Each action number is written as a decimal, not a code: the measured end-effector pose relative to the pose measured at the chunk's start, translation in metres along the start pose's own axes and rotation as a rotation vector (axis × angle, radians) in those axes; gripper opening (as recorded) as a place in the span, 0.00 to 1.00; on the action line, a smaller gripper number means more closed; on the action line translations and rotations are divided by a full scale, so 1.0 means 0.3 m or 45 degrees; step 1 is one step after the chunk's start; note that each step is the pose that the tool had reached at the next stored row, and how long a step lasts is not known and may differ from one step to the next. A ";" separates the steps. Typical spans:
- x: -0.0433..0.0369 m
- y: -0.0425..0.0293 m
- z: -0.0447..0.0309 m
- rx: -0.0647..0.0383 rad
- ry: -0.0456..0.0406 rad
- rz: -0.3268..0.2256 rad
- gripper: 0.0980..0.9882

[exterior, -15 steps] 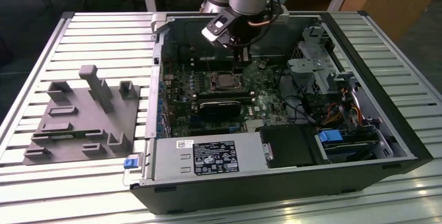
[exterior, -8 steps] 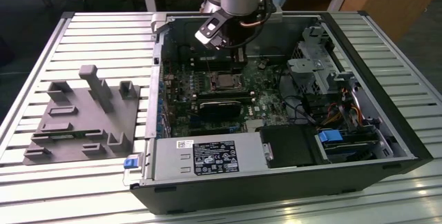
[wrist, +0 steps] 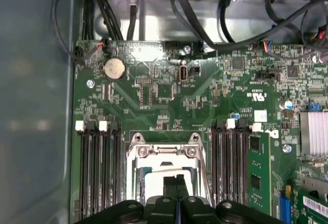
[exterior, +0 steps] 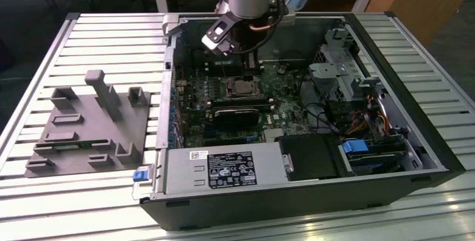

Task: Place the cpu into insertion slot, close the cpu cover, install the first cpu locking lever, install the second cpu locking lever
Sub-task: 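Close the cpu cover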

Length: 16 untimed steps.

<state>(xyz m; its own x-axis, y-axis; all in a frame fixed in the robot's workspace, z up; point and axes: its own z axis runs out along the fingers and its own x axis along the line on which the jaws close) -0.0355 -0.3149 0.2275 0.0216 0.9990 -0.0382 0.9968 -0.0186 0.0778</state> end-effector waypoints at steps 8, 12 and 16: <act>0.000 -0.006 0.018 0.002 0.000 0.000 0.00; 0.000 -0.006 0.018 0.002 0.000 0.000 0.00; 0.000 -0.006 0.019 0.037 -0.001 -0.001 0.00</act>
<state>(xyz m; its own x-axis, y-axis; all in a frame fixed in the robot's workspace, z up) -0.0369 -0.3150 0.2216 0.0207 0.9990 -0.0390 0.9986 -0.0188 0.0487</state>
